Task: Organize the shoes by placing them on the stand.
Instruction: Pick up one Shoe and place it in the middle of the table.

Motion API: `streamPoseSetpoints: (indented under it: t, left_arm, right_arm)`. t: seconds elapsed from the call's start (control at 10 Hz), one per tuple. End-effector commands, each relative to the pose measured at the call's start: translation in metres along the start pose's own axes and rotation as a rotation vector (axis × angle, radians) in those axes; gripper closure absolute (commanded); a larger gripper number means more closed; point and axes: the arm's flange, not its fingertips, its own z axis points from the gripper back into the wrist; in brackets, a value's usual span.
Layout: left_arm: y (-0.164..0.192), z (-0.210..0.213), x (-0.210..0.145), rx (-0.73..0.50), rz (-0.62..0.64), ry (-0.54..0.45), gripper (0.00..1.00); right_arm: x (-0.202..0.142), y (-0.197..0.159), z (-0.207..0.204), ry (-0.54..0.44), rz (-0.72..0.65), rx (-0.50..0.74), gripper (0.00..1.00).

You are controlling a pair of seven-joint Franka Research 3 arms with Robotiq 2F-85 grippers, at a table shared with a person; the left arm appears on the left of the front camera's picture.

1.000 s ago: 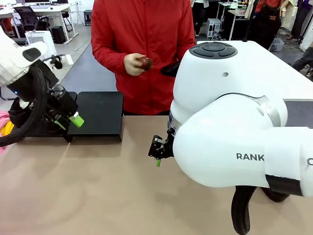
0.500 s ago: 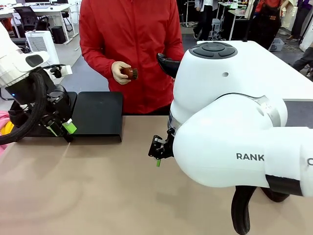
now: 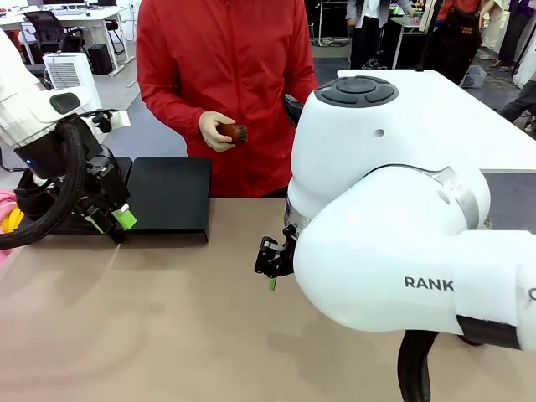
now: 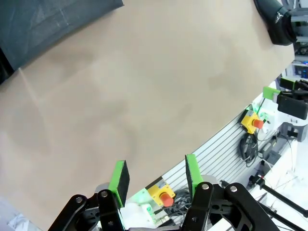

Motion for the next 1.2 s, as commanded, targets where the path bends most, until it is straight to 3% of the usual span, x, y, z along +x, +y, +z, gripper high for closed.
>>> streamPoseSetpoints:
  t: [0.0,0.3,0.6,0.9,1.1]
  left_arm:
    - [0.001,0.0,-0.004,-0.016,-0.005,-0.009,0.38]
    - [0.001,0.0,-0.004,-0.016,-0.005,-0.009,0.38]
    - [0.001,0.0,-0.004,-0.016,-0.005,-0.009,0.38]
    - [0.001,0.0,-0.004,-0.016,-0.005,-0.009,0.38]
    - [0.001,0.0,-0.004,-0.016,-0.005,-0.009,0.38]
  right_arm:
    - [-0.006,-0.003,0.016,-0.047,-0.019,-0.032,0.0]
    - [-0.013,-0.013,0.034,-0.079,0.187,-0.056,0.0]
    - [0.002,-0.039,0.043,-0.072,0.35,-0.085,0.0]
    - [0.032,-0.069,0.034,-0.044,0.427,-0.096,0.0]
    - [0.025,-0.058,0.036,-0.032,0.394,-0.095,0.0]
